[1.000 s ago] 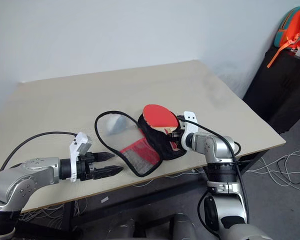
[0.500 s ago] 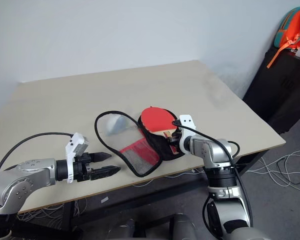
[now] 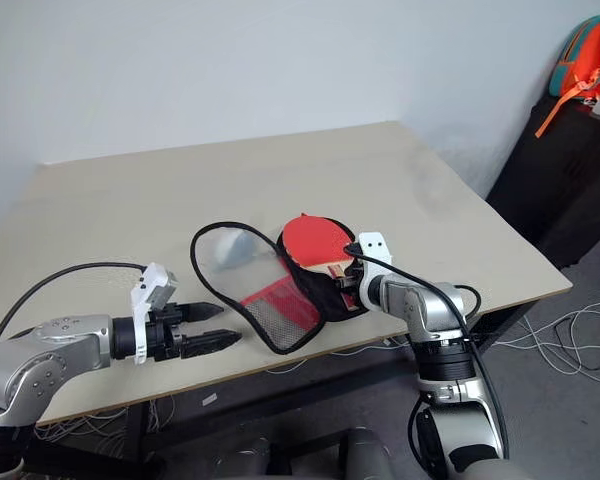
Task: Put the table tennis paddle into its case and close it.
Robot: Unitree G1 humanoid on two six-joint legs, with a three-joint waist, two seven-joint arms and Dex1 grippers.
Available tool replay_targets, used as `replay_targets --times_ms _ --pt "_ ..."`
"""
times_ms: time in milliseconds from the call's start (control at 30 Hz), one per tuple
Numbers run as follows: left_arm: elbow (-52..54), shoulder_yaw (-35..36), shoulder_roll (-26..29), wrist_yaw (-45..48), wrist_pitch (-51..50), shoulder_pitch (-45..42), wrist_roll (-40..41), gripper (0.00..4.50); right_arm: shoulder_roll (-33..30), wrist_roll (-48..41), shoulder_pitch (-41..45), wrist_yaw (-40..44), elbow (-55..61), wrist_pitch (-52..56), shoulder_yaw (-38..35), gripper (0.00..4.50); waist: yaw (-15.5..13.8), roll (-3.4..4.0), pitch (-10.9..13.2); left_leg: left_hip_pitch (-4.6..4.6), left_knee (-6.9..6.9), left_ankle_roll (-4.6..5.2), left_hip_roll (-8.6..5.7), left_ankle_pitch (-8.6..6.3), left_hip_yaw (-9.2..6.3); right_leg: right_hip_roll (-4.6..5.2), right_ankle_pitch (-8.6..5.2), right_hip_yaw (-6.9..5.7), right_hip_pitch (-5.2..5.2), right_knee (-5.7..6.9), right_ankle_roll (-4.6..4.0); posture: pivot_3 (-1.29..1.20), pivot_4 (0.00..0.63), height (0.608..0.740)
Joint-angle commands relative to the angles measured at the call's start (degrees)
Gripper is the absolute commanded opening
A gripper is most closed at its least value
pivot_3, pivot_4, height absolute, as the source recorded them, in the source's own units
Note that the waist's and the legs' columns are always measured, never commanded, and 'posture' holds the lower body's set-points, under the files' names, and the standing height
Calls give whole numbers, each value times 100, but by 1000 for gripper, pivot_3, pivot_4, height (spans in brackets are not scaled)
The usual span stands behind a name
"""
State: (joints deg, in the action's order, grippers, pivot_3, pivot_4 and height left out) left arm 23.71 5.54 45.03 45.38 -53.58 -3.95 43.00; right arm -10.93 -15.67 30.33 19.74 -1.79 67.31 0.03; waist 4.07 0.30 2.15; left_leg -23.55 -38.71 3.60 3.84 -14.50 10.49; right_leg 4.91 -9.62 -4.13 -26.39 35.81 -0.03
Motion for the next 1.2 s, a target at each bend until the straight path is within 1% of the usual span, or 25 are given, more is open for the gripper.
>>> replay_targets --times_ms 33,67,133,167,200,333,400,433,500,600,733,833,933,1033,1200 --pt "56 14 6 62 124 -121 -28 4500 -9 4 50 -86 173 -17 47 3081 4 -2 -1 1 0 0 1 0 -1 0 0 -1 1 0 0 0 0 724" --pt "52 12 4 66 128 -122 -30 4500 -25 16 43 -78 192 -33 106 3476 2 -2 -1 1 1 -1 2 1 -1 -1 0 -1 1 0 0 0 0 724" --pt "48 11 0 65 125 -127 -33 4500 -43 21 33 -66 233 -71 157 4022 1 -4 -2 1 1 -2 2 1 -2 -1 0 -1 2 0 0 0 0 724" --pt "43 13 1 67 124 -126 -35 4500 -8 -42 53 -56 257 -55 81 4403 0 -4 -3 1 1 -1 1 1 -1 0 0 -1 2 0 0 0 0 724" --pt "37 18 3 72 122 -122 -35 4500 30 -111 95 -46 328 -155 -39 4479 -3 -4 -3 1 0 -1 1 1 -1 0 0 -1 2 0 0 0 0 724" --pt "-9 58 -28 72 125 -143 -10 4500 237 -638 412 66 625 -357 -768 4479 0 -3 -2 -1 1 -2 1 1 -1 0 0 -1 -1 0 0 0 0 724" --pt "-62 63 -119 59 143 -257 33 4500 315 -988 702 67 736 -498 -1245 4479 0 -3 -2 0 2 -2 1 1 -1 -1 0 -1 -1 0 0 0 0 724" --pt "-96 19 -237 23 148 -412 66 4500 369 -1373 996 40 741 -548 -1739 4479 -9 -2 -1 -1 2 -2 1 1 -1 -1 1 -1 -2 0 -1 0 0 724" --pt "-152 -65 -426 -27 123 -664 89 4500 418 -2016 1455 -22 651 -559 -2502 4479 -38 -2 -1 -2 1 -1 -2 2 -2 0 3 -1 0 -2 -2 0 0 724" --pt "-253 -218 -641 -91 39 -960 53 4500 252 -2651 1978 -114 522 -574 -3170 4479 -66 -7 -4 1 0 -1 -3 1 -6 -1 3 -2 6 -6 -3 0 0 724" --pt "-463 -383 -837 -82 14 -1282 26 4500 -58 -2571 2080 -314 259 -851 -3152 4479 -105 -8 -5 2 0 0 -2 1 -7 -2 3 -4 8 -6 -3 0 0 724" --pt "-661 -595 -1042 -116 77 -1516 -71 4500 -93 -2658 2024 -444 121 -959 -3181 4479 -104 -5 -5 3 -1 0 -2 2 -5 -3 4 0 6 -3 -4 0 0 724" --pt "-1088 -992 -1414 -123 277 -1921 -376 4500 -66 -2785 1939 -483 256 -1059 -3132 4479 -115 -2 -4 2 -4 3 -4 3 -6 -3 4 -1 9 -3 -3 0 0 724" --pt "-1773 -1359 -1902 -103 644 -2500 -786 4500 -69 -2853 1911 -474 371 -1228 -3065 4479 -114 -3 -4 -2 -8 8 -7 7 -9 -2 5 -1 12 -3 -2 0 0 724" --pt "-2980 -1623 -2635 -54 1134 -3324 -1283 4500 -127 -2918 1949 -615 237 -1454 -3038 4479 -109 -3 -5 -2 -13 12 -9 7 -13 -2 5 -2 17 -4 -2 0 0 724"
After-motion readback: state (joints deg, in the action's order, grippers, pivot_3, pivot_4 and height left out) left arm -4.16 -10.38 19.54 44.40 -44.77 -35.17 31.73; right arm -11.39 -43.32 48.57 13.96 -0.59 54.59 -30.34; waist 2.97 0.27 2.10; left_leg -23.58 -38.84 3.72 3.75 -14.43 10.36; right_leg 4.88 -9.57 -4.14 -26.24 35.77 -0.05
